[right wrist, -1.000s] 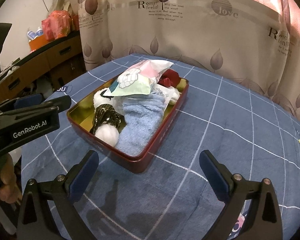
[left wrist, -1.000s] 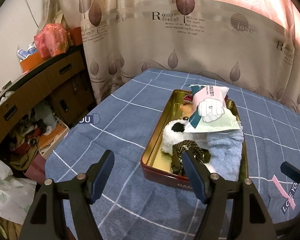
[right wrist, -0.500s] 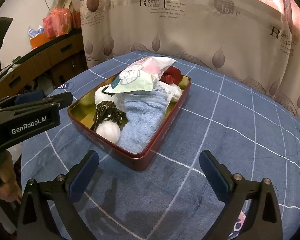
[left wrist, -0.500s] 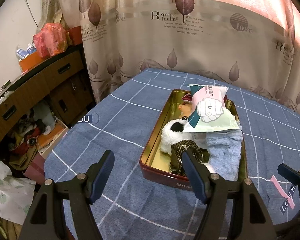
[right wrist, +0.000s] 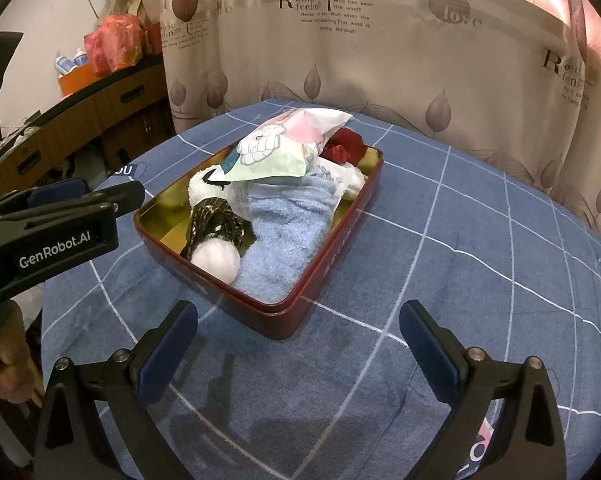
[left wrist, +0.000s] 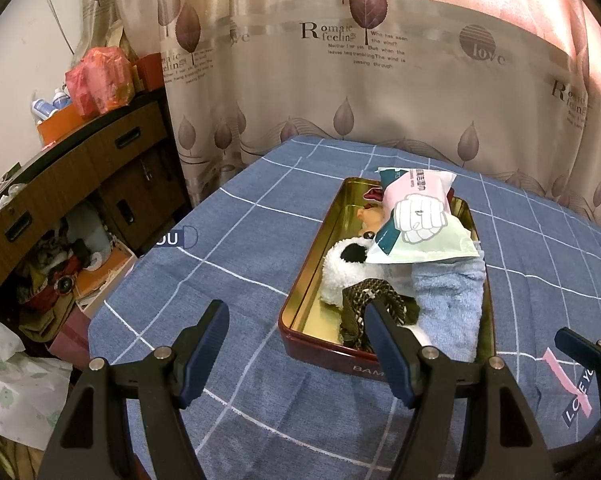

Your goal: Organize soft objects

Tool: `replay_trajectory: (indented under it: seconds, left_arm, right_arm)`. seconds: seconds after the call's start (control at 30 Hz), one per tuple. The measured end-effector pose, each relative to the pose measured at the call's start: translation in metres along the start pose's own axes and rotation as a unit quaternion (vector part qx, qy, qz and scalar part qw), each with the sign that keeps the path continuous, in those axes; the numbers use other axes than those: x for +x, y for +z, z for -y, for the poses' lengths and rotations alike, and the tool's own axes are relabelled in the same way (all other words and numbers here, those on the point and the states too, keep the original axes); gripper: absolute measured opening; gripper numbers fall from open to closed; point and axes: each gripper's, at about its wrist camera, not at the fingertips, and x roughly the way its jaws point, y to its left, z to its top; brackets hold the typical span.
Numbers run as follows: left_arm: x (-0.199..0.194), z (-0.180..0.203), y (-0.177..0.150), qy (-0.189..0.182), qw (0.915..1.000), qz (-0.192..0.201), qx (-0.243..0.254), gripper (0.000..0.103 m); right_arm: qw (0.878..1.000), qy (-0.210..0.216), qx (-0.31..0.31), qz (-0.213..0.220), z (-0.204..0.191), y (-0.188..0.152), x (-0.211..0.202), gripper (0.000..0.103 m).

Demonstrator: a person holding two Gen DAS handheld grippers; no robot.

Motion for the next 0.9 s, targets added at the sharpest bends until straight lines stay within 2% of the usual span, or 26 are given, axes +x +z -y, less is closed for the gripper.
replay_trajectory:
  seconds: [0.9]
  left_arm:
    - [-0.0001, 0.0007, -0.0003, 0.0, 1.0, 0.0, 0.002, 0.072]
  right_arm:
    - [1.0, -0.001, 0.0, -0.004, -0.0011, -0.0027, 0.0023, 0.1]
